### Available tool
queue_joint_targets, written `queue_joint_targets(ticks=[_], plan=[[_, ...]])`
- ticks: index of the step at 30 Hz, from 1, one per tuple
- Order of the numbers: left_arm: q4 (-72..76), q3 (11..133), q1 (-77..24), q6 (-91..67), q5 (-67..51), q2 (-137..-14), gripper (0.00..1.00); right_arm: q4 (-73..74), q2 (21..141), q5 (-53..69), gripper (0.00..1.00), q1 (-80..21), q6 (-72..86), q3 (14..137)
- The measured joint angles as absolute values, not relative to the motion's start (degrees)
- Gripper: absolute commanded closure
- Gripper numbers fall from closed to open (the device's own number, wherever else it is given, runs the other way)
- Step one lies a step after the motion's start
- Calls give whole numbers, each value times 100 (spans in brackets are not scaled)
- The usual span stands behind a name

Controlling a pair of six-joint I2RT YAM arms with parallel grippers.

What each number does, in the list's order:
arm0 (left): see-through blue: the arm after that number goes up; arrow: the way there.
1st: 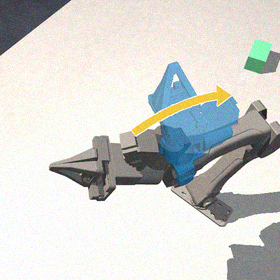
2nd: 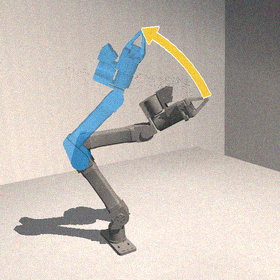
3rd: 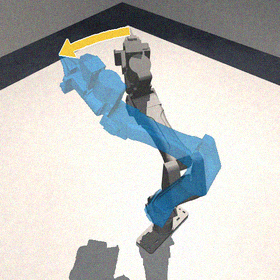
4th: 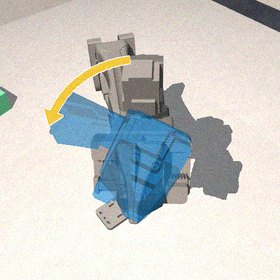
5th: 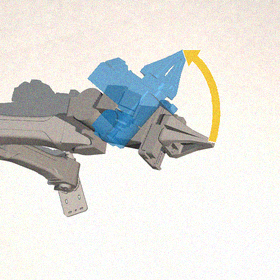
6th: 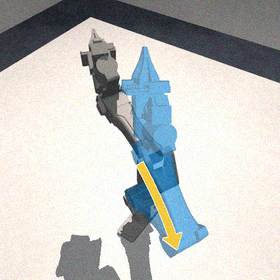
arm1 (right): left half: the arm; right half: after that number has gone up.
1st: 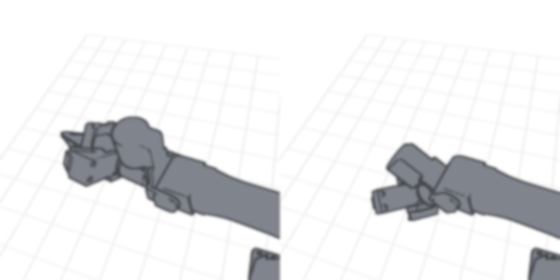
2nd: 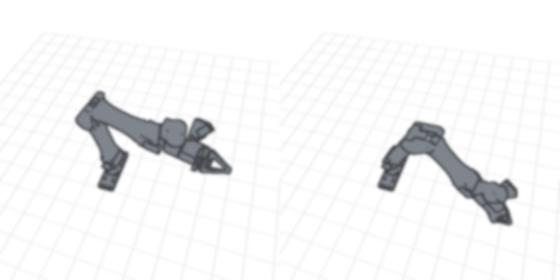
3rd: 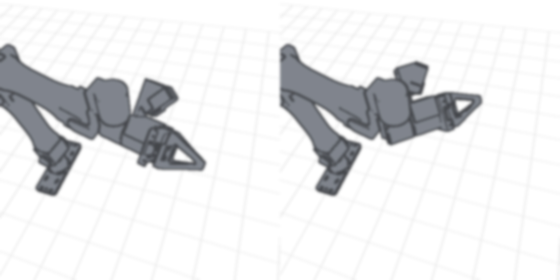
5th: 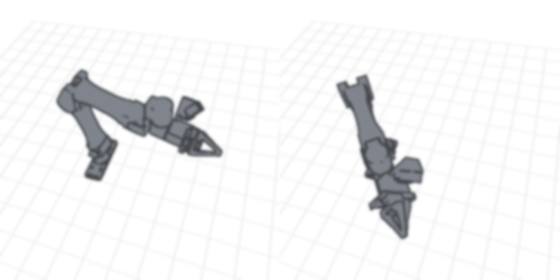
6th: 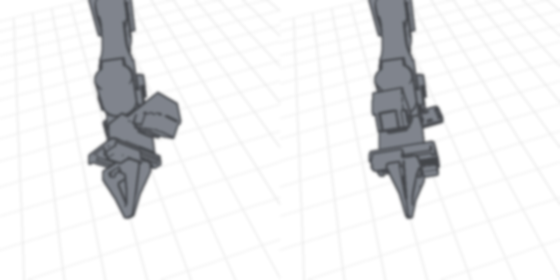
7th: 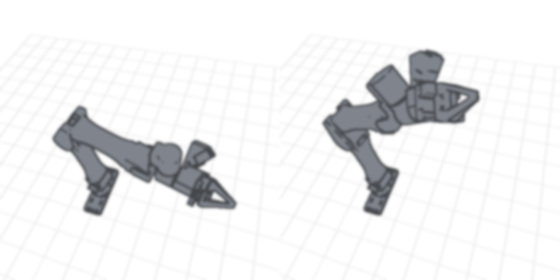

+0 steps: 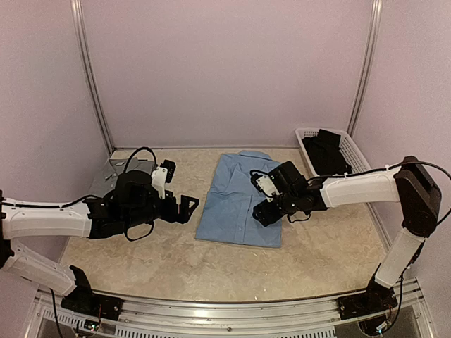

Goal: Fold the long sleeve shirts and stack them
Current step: Smooth out the 2/3-rectangle-folded shirt at the center of the board, then rotate the 2/3-rectangle-folded shirt from the center of the board.

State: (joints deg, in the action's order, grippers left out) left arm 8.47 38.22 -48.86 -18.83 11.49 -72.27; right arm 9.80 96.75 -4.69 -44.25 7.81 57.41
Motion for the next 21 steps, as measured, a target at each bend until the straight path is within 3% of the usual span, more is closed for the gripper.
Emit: queue_joint_targets(ticks=[13,21], plan=[[1162,2685,-4375,-2788,423,-5854,1,1000,10715,362,28,-4209,340,6285],[760,2672,-4027,-3605,156,-5907,1,388,10628,604,29,-4355,1341,5780]])
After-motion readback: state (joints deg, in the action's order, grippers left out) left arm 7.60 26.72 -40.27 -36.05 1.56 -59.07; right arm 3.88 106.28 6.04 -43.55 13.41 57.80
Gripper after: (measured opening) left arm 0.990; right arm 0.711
